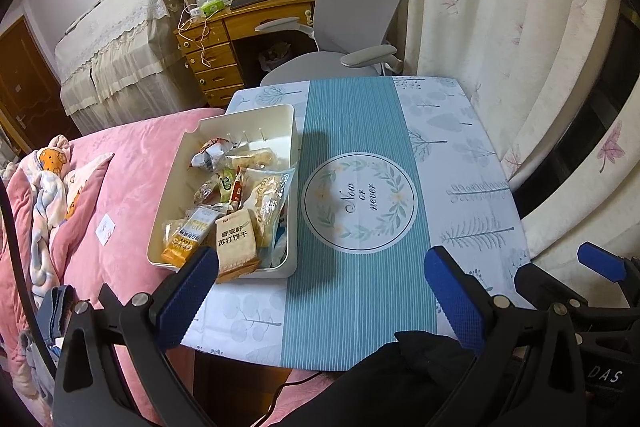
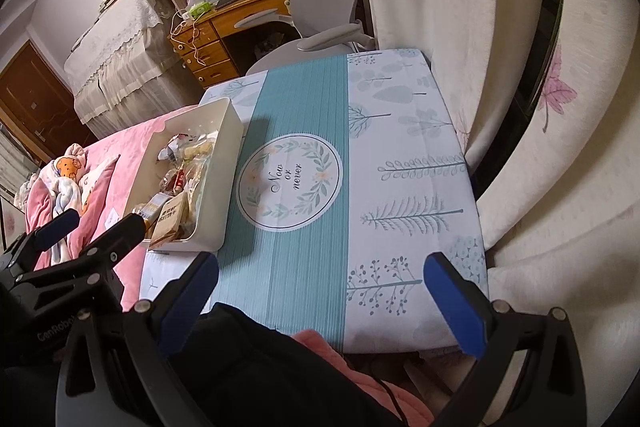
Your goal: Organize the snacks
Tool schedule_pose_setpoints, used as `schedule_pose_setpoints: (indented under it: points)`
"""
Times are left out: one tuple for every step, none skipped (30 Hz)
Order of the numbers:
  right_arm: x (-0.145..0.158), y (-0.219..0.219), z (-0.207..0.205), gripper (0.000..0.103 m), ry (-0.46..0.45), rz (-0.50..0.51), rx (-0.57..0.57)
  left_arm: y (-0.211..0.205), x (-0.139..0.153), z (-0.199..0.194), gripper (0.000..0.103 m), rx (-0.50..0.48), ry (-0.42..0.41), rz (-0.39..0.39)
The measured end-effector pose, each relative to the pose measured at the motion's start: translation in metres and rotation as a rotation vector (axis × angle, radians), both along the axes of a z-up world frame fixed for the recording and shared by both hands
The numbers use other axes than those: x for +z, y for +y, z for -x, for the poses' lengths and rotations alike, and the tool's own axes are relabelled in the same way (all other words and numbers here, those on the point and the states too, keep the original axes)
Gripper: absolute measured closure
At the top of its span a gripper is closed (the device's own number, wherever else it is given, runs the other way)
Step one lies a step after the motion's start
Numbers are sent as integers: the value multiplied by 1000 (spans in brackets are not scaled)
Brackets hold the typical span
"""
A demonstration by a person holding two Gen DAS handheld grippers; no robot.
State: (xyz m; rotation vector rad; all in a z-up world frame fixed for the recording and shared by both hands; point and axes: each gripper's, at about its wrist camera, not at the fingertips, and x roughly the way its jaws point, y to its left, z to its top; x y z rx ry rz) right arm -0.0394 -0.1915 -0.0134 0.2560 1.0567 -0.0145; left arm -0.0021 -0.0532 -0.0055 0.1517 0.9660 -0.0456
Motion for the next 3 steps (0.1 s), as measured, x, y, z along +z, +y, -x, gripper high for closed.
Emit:
schedule_pose_setpoints:
  points:
    - [0, 0, 0, 0, 0, 0, 1, 0, -1, -1, 1, 2, 3, -2]
    - [-1, -1, -2, 0, 3, 0, 4, -1, -1, -4, 1, 1, 6, -4]
    - [-2, -3, -5, 0, 4, -1, 5, 0, -3, -5, 1, 2, 10, -8]
